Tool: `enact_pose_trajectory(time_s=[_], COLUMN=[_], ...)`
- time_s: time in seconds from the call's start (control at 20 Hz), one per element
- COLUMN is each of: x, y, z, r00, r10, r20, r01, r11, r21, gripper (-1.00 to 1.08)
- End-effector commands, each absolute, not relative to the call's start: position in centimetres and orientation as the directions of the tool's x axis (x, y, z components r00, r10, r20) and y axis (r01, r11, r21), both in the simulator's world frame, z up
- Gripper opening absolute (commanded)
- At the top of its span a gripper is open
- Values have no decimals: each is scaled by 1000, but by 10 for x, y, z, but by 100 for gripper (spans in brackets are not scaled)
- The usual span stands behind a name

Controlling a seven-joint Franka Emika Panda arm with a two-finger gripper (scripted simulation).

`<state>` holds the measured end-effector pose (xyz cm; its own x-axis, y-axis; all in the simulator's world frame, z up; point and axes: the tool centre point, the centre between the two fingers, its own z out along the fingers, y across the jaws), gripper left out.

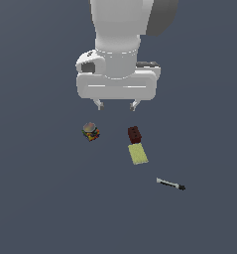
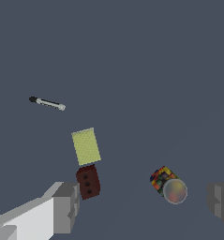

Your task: Pick up a designated object from a clutter of objects.

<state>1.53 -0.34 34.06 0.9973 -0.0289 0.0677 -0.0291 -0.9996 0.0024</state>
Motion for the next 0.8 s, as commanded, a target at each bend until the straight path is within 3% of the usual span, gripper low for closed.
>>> enact_pose_trajectory(time_s=[0.0,0.75], x=[15,19], y=[-3,-5], z=[341,337], r00=[997,995], r10=[-29,-67], r20=[68,72], r01=[-29,-65], r11=[-1000,-998], r21=[2,-25], gripper=[100,100])
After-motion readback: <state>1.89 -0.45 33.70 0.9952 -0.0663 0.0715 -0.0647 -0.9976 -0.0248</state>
